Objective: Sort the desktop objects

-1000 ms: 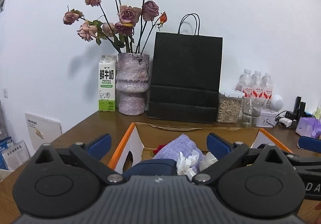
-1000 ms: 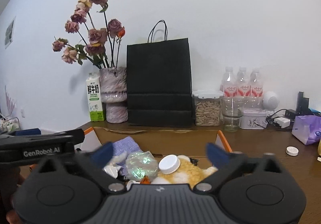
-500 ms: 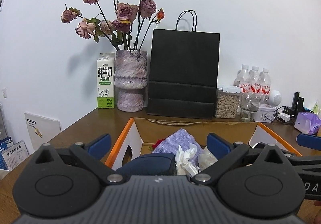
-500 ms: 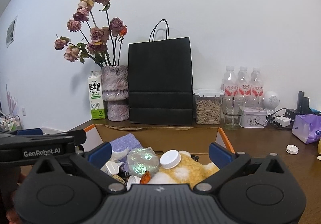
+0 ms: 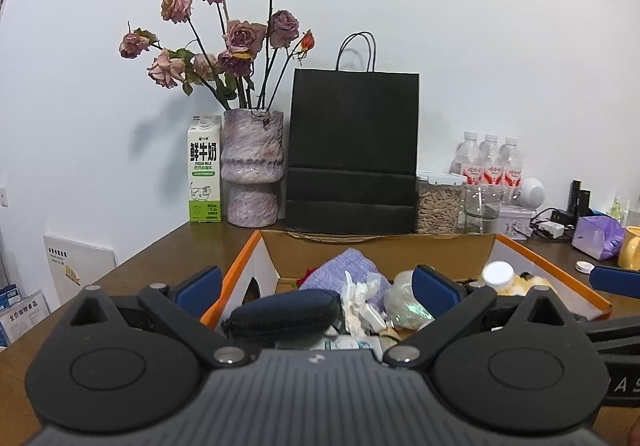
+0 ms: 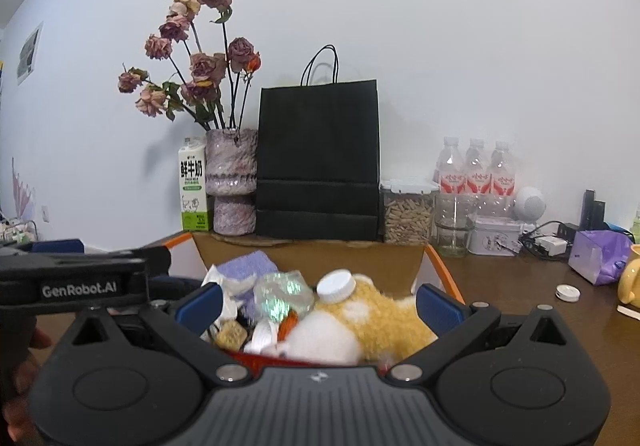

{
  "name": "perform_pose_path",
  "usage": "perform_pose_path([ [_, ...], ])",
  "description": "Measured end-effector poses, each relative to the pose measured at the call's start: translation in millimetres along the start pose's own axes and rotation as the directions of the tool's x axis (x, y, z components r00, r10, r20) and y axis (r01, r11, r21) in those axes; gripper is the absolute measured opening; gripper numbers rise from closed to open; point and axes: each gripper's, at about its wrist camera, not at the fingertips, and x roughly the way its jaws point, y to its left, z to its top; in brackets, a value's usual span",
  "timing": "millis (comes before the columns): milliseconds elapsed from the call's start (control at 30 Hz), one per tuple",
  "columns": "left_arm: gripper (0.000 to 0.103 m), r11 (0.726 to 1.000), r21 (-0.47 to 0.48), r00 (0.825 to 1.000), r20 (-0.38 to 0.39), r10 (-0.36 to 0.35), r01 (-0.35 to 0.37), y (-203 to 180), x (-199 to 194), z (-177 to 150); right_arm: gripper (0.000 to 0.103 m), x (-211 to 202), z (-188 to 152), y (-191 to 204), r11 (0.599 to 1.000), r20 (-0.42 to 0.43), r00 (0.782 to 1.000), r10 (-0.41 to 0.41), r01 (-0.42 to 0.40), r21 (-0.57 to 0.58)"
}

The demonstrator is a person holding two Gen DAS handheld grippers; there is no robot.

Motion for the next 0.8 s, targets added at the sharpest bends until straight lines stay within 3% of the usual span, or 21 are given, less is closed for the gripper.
perform_pose_path([
  [333,0.103,1.0,0.013,1.0,-0.014,-0.025,0.026,-1.5,-42.3,-16.1,0.103,-43.6,-16.7,12.4,0.999,0.0,1.0,-0.006,0.006,-0.046],
  [800,0.103,0.997,-0.005,0.991,-0.107,-0.081,0.081,0.0,-136.2,-34.5,0.103,-131.7,-35.5,28.0,1.0,-0.132,0.991,0.024,-0.026,-0.013],
])
